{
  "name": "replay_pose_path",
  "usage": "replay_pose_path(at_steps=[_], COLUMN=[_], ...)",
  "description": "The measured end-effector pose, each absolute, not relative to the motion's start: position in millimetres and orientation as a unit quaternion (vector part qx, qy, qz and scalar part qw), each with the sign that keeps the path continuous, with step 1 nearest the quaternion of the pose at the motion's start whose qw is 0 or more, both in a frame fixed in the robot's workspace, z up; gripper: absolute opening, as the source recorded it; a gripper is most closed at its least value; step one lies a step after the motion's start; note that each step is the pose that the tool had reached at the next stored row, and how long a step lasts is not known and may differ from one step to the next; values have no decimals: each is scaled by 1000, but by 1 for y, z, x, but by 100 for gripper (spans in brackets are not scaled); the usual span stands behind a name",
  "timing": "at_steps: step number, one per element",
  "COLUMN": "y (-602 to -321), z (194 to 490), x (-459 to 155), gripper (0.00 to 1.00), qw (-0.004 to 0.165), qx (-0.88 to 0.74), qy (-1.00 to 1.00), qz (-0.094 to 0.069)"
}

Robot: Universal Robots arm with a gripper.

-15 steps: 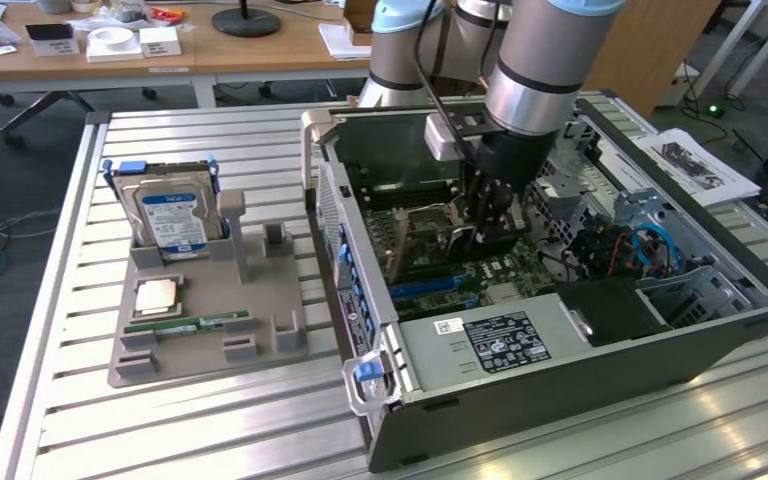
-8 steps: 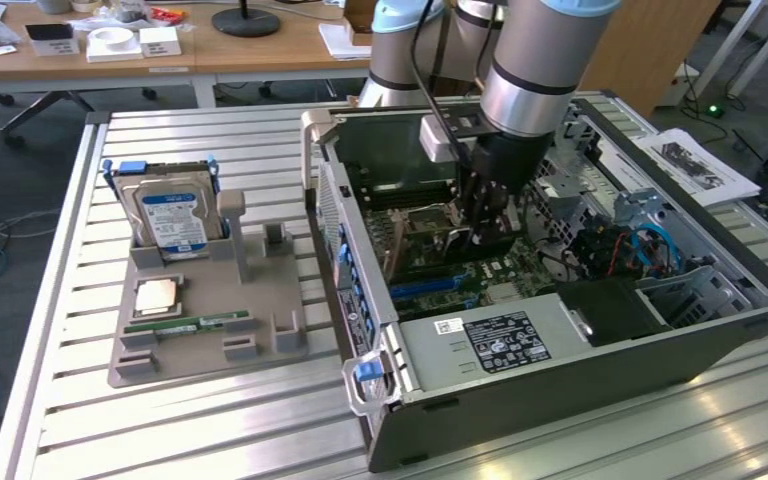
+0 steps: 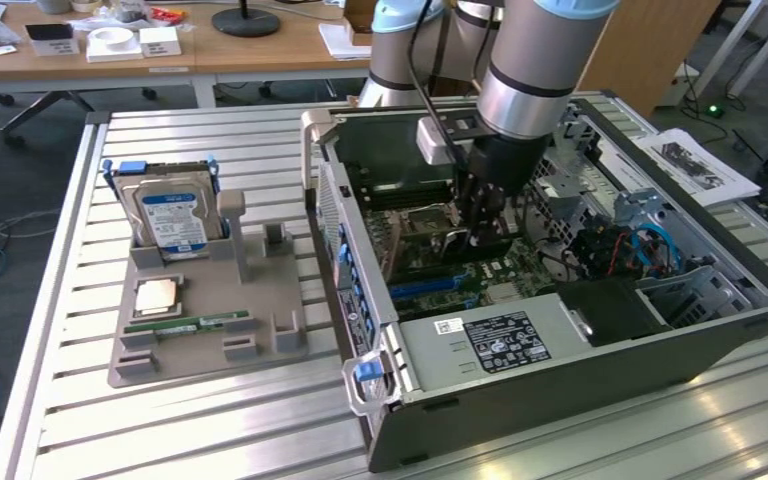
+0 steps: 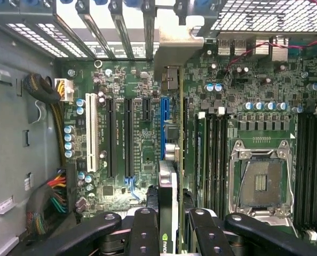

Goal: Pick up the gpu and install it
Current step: 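Insert the gpu into the slot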

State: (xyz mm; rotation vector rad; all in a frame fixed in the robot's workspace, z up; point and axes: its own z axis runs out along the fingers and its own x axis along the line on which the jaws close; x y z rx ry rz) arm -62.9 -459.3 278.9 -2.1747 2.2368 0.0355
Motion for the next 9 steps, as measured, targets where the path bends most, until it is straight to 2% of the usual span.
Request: replay_pose_path(at_steps=[9], y=[-461], z=[276], x=[-66], gripper=[27], qw=[11], qx=[-697], qy=[717], qz=[11])
